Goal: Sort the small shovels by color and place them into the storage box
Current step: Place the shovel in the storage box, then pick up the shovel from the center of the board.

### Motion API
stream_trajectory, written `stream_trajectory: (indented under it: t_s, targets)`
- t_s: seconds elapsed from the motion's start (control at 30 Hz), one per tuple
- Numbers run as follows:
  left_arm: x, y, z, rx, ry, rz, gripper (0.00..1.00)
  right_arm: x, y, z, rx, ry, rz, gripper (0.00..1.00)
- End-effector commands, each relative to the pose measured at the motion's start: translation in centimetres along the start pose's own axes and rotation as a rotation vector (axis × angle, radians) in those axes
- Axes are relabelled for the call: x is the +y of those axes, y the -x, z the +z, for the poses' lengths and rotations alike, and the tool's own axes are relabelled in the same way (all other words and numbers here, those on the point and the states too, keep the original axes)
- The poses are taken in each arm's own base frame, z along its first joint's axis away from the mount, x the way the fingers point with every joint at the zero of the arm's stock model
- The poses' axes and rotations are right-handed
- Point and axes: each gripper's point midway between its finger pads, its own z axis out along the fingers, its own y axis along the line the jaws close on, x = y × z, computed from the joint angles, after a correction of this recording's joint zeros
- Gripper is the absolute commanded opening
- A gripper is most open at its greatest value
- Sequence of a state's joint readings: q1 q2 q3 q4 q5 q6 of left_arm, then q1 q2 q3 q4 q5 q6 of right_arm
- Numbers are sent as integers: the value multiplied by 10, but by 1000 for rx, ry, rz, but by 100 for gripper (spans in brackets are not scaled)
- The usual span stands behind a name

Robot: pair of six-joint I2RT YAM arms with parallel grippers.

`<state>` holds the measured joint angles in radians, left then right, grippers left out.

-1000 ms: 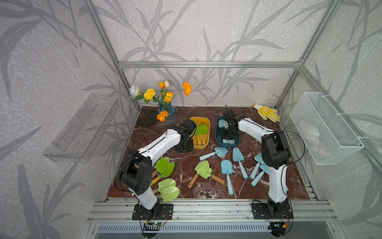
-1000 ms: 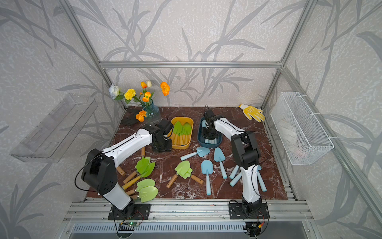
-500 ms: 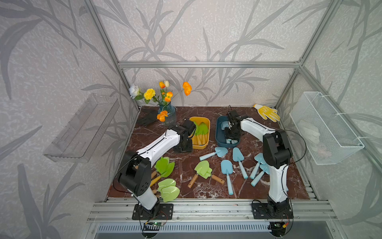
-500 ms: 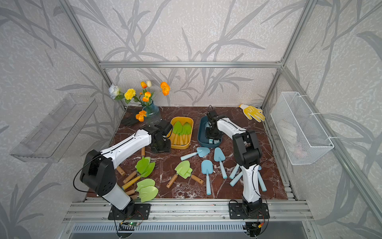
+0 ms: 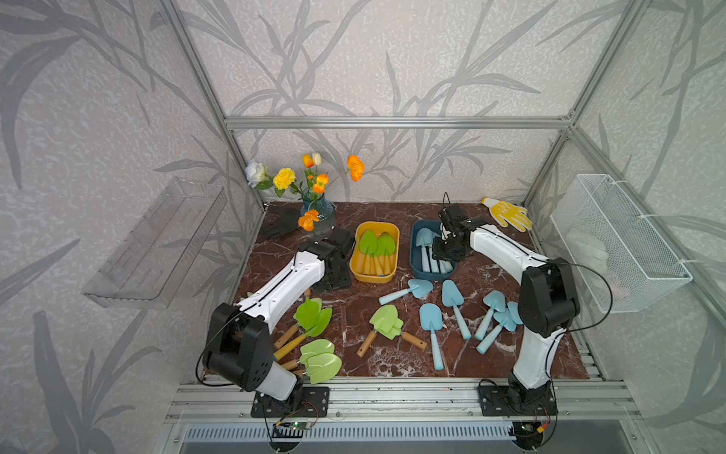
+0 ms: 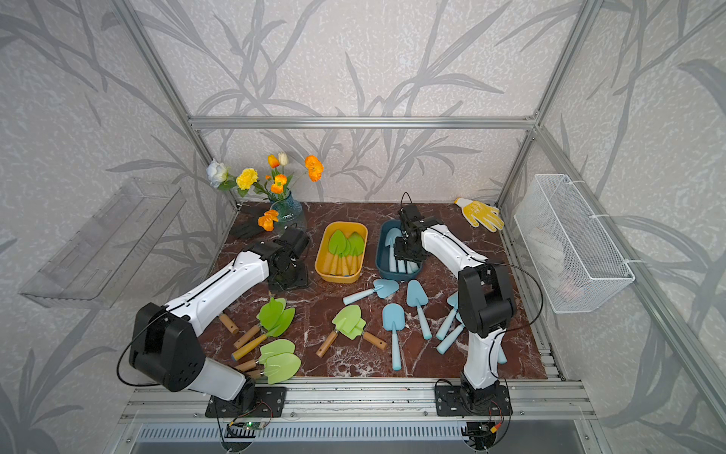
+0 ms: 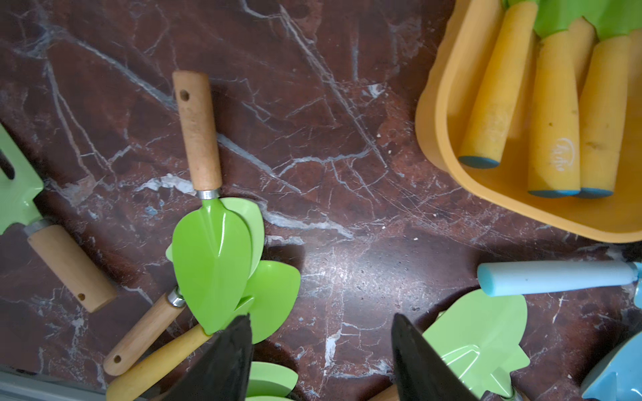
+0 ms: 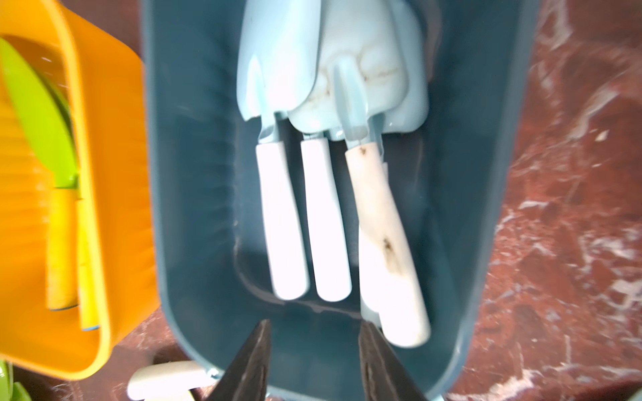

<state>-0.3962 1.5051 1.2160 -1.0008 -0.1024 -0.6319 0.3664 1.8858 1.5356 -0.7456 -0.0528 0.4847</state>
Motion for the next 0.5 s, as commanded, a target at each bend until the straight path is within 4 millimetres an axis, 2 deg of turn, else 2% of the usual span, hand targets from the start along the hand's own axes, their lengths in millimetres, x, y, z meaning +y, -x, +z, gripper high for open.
stream_trajectory:
  t_s: [0.0, 0.23, 0.47]
  targets:
    - [11, -5, 0, 8, 22, -36, 64, -10, -3, -2, -3, -38, -11, 43]
    - [22, -4, 1, 8, 42, -45, 65, -4, -7, 3, 8, -1, -2, 40]
    - [39, -1, 13, 41, 77, -87, 65, -3, -25, 6, 39, 10, -22, 40]
